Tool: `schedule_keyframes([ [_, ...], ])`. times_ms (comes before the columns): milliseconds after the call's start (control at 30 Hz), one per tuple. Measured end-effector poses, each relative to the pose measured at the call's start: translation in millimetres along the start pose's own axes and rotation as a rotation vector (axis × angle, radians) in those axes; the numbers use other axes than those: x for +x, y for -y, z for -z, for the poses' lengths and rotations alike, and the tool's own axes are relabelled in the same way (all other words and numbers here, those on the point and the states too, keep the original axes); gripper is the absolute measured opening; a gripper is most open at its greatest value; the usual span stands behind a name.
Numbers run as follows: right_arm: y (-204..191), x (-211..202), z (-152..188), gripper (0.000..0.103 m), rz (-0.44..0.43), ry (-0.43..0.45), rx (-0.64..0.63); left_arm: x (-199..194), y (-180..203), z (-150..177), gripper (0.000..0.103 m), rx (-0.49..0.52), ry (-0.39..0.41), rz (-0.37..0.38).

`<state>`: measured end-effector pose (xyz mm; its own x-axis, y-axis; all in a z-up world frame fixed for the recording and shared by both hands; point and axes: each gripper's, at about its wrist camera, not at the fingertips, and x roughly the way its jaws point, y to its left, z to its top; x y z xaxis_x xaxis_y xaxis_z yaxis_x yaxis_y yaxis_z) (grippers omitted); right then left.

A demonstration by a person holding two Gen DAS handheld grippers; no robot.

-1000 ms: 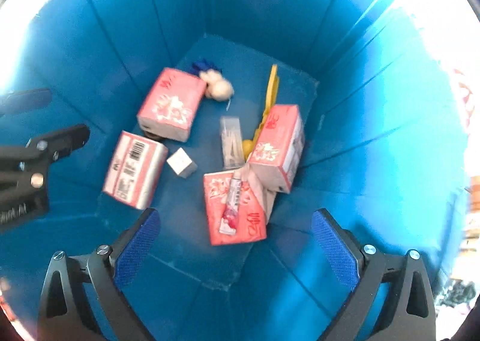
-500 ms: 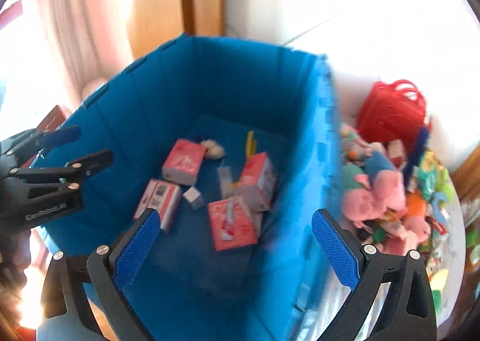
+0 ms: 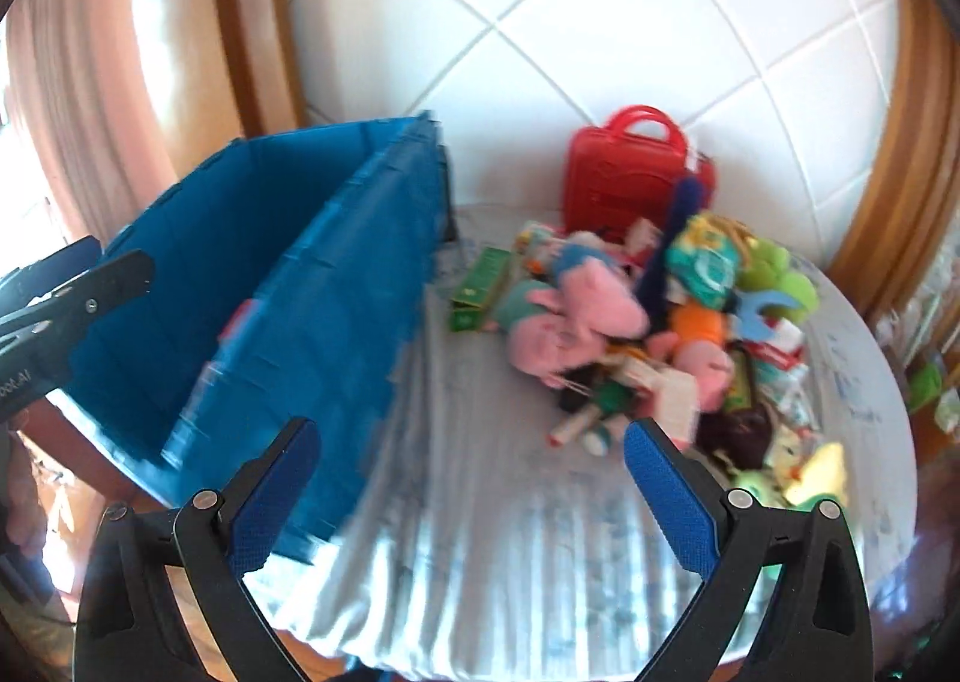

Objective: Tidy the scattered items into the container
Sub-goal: 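Open both tools releasing the items and raise them back over the pile, then move both tools toward the green-yellow plush duck on the pile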

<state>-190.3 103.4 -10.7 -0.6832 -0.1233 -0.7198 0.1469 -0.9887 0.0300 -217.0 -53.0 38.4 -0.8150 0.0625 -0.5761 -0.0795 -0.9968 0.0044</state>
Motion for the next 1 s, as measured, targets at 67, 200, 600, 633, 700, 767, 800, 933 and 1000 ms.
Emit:
schedule_keyframes([
  [67,42,-5,15,0.103,0.023,-0.006,0.026,6,35,6,0.080,-0.001,-0.017,0.011],
  [200,125,-4,45,0.103,0.080,-0.062,0.094,25,92,21,0.080,-0.023,-0.094,0.046],
  [600,263,16,115,0.103,0.156,-0.158,0.287,97,184,73,0.080,0.035,-0.220,0.043],
  [633,269,19,120,0.103,0.162,-0.164,0.301,103,190,79,0.080,0.051,-0.225,0.052],
  [700,282,20,129,0.103,0.180,-0.167,0.331,116,203,88,0.080,0.084,-0.233,0.074],
  [767,293,21,136,0.103,0.192,-0.168,0.357,129,218,97,0.080,0.109,-0.253,0.085],
  [800,299,22,138,0.103,0.202,-0.172,0.363,136,226,101,0.080,0.115,-0.272,0.097],
  [933,332,22,146,0.103,0.232,-0.188,0.402,157,263,113,0.080,0.126,-0.344,0.164],
  [1000,350,22,147,0.103,0.234,-0.185,0.401,165,289,118,0.080,0.140,-0.360,0.184],
])
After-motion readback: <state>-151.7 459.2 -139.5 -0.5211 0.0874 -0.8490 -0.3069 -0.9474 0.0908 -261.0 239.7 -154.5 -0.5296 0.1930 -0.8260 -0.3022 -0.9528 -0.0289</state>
